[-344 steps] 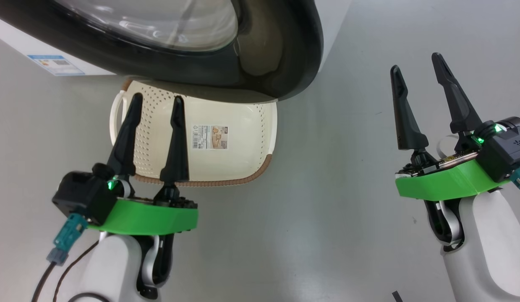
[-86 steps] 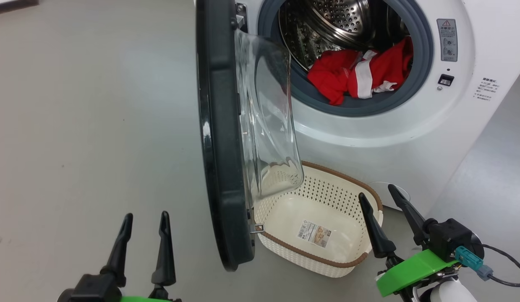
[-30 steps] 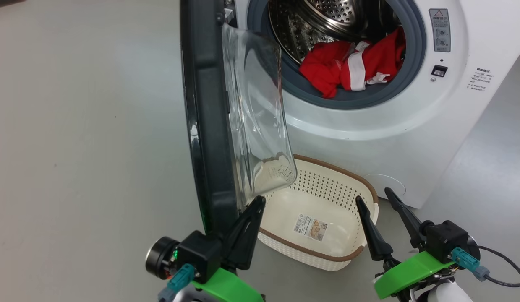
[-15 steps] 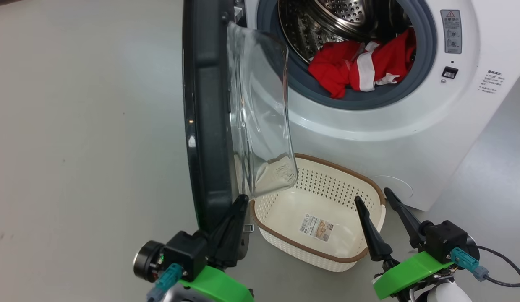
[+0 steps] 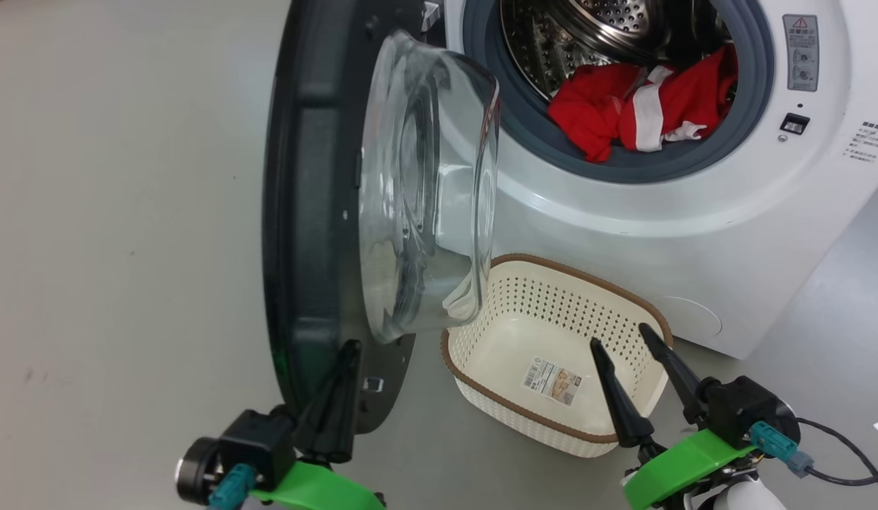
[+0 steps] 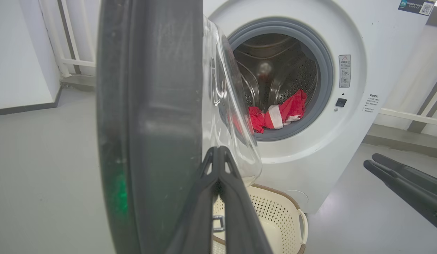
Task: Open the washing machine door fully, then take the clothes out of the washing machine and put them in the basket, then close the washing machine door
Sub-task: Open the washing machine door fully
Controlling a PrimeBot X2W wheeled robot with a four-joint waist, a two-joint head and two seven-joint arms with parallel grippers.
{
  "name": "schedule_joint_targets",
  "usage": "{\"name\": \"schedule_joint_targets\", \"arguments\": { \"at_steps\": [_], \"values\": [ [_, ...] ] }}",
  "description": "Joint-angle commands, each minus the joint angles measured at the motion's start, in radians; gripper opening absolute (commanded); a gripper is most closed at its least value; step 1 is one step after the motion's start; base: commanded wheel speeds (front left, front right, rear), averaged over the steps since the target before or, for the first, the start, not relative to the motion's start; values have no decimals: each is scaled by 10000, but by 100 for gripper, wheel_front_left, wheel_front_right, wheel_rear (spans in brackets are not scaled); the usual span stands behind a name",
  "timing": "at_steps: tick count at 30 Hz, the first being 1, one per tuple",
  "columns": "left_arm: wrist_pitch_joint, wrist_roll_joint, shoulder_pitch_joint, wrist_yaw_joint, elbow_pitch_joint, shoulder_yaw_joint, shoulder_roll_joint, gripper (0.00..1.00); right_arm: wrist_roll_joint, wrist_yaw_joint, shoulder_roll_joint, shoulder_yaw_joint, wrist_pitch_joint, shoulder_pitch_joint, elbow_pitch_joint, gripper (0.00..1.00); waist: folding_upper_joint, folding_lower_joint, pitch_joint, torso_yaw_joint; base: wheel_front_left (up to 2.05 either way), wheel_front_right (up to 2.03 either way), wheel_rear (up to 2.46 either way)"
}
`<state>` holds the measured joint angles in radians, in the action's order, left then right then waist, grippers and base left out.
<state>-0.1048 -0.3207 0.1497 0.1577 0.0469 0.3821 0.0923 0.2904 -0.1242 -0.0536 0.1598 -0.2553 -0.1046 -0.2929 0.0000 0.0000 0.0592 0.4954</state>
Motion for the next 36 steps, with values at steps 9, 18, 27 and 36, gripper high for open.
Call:
{"name": "schedule_joint_targets", "arguments": {
  "at_steps": [9,18,27,36],
  "values": [
    [-170,-245,58,673,-484,-1338,583,0,-270,-65,34,480,-65,-418,54,100,0,0,276,48,0,0,0],
    [-174,-556,198,1090,-469,-2272,965,0,-553,-65,34,460,-65,-471,-59,100,0,0,464,7,0,0,0],
    [-266,-998,265,1206,96,-2949,1195,0,-733,-65,34,426,-65,-475,-102,100,0,0,535,-49,0,0,0],
    [-452,-1496,721,1115,1023,-3450,1294,0,-950,-65,34,463,-65,-565,-177,100,0,0,677,-77,0,0,0]
  ]
}}
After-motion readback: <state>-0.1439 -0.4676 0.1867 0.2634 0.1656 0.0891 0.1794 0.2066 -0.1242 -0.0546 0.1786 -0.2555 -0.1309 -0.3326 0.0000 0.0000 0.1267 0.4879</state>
